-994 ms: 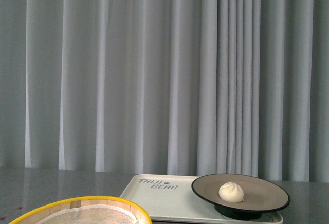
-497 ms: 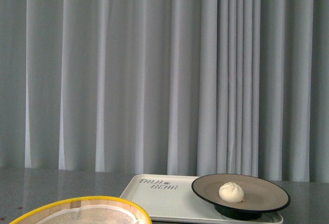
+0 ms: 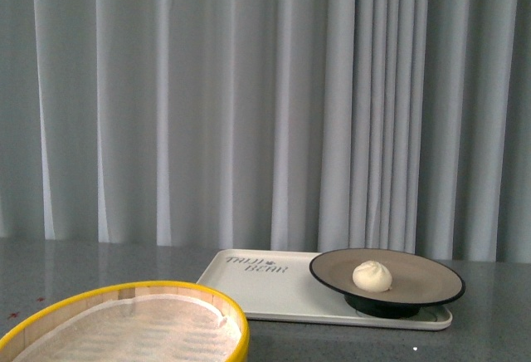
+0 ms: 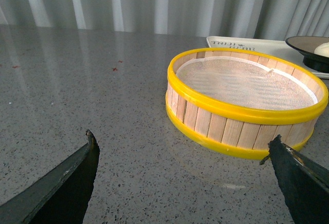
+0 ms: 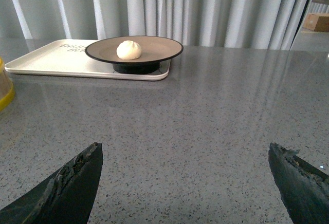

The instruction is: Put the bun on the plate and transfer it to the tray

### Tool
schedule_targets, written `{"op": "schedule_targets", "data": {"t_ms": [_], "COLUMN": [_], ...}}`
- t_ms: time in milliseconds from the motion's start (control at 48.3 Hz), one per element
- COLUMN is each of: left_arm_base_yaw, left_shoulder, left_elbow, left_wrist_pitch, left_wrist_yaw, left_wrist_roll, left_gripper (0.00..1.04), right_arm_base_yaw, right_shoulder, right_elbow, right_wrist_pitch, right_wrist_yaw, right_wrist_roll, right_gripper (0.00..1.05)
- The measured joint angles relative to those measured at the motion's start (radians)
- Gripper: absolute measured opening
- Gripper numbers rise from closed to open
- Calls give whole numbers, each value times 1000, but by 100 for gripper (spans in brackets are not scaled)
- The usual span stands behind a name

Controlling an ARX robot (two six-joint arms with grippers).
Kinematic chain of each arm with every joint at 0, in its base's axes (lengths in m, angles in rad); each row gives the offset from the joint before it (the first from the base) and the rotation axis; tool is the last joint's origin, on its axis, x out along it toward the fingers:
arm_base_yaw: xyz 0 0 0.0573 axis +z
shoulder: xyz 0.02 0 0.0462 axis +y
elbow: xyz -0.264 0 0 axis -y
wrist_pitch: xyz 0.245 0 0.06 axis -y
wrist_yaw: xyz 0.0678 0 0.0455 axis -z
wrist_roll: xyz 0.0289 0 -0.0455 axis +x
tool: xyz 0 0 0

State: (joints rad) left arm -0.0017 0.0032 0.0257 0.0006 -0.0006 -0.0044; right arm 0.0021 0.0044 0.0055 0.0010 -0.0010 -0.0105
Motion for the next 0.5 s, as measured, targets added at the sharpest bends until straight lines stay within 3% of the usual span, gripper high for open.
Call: {"op": "schedule_targets", "data": {"t_ms": [497], "left_arm_base_yaw": [0], "left_shoulder": [0], "left_elbow": [0], "left_wrist_pitch": [0], "left_wrist_yaw": [0], "left_wrist_roll": [0], "left_gripper": [98], "right_arm_base_yaw": [0], "right_shoulder": [0], "right_elbow": [0], "right_wrist_pitch": [0], "right_wrist_yaw": [0], "right_wrist_roll": [0], "right_gripper": [96]}}
